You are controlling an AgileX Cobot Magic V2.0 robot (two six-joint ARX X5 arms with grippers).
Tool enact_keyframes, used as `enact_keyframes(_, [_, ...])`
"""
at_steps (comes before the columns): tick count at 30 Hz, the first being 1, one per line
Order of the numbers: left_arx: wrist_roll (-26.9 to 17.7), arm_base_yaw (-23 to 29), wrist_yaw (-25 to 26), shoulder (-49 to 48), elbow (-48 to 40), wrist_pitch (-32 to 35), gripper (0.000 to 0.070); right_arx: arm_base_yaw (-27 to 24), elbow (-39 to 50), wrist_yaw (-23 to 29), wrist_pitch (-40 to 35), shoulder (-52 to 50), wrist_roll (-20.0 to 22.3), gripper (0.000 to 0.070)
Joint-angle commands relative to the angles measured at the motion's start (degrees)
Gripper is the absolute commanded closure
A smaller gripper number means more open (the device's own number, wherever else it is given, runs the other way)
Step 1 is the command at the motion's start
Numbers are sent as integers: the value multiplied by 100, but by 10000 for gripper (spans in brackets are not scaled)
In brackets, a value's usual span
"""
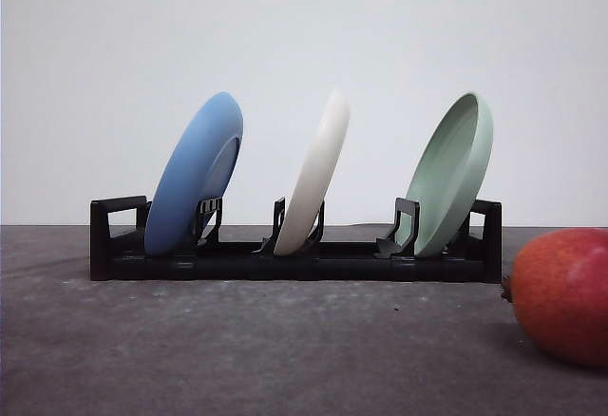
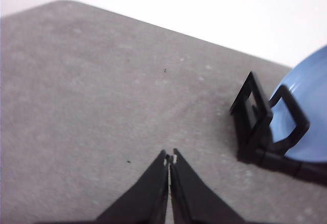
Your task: Place pomegranate in white plate
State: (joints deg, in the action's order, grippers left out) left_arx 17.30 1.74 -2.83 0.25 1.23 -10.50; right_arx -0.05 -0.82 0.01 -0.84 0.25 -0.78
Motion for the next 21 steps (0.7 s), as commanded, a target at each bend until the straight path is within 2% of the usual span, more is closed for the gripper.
enact_keyframes(1, [723,13,7,-7,-55,-15,700,-7,24,2,-107,-4,-509,700])
enact_keyframes(5, [1615,13,7,-7,-52,61,700,-9,24,17,-157,-4,-1464,700])
enact_keyframes(8, [1986,13,6,-7,-52,504,700,-9,19,0,-413,-4,-2229,700])
enact_keyframes(11, [1935,13,7,-7,-48,1272,700,-9,-12,-2,-831,-4,-2574,700])
enact_keyframes(14, [1699,13,7,-7,41,1912,700,-9,-145,-4,-1069,-4,-2625,700])
enact_keyframes(16, [1474,13,9,-7,196,2091,700,-9,-325,-17,-1041,-4,-2625,700])
enact_keyframes(19, [1184,13,7,-4,613,1837,699,-7,-724,-136,-720,-2,-2632,700])
enact_keyframes(21, [1152,13,0,28,1036,1259,697,-7,-1111,-175,-136,2,-2709,700])
